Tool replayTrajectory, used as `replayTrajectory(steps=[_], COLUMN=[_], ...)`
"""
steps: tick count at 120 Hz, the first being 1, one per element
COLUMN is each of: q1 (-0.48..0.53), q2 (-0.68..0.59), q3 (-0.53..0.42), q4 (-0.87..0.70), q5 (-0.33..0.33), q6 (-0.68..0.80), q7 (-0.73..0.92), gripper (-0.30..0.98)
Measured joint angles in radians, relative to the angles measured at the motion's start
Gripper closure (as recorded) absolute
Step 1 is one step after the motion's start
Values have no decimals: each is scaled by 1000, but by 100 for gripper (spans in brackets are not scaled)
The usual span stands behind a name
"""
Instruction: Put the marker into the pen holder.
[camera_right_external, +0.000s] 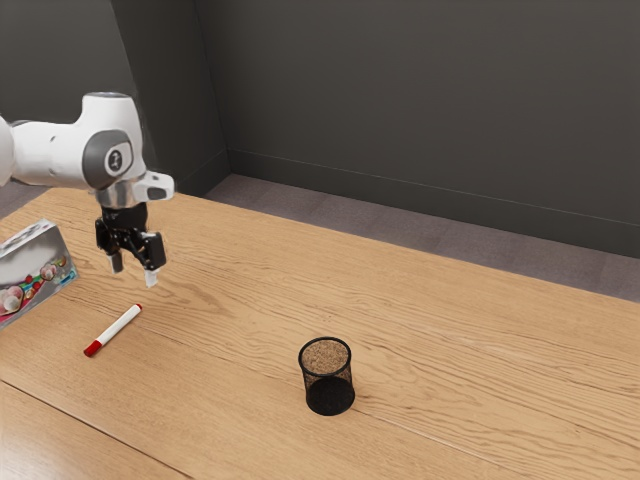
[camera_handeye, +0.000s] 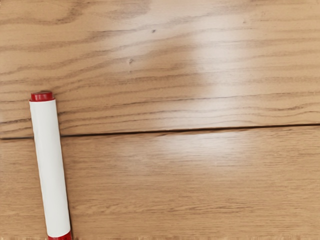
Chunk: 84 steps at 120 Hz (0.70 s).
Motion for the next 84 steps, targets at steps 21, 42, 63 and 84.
replayTrajectory(steps=[21,42,63,84], q1=[45,51,54,80], q2=[27,-10,-12,2], q3=[51,70,75,86], q4=[-119,-277,-343,-358], q5=[9,12,22,39], q6=[96,240,369,444], q7=[89,168,237,292], gripper=[2,2,2,2])
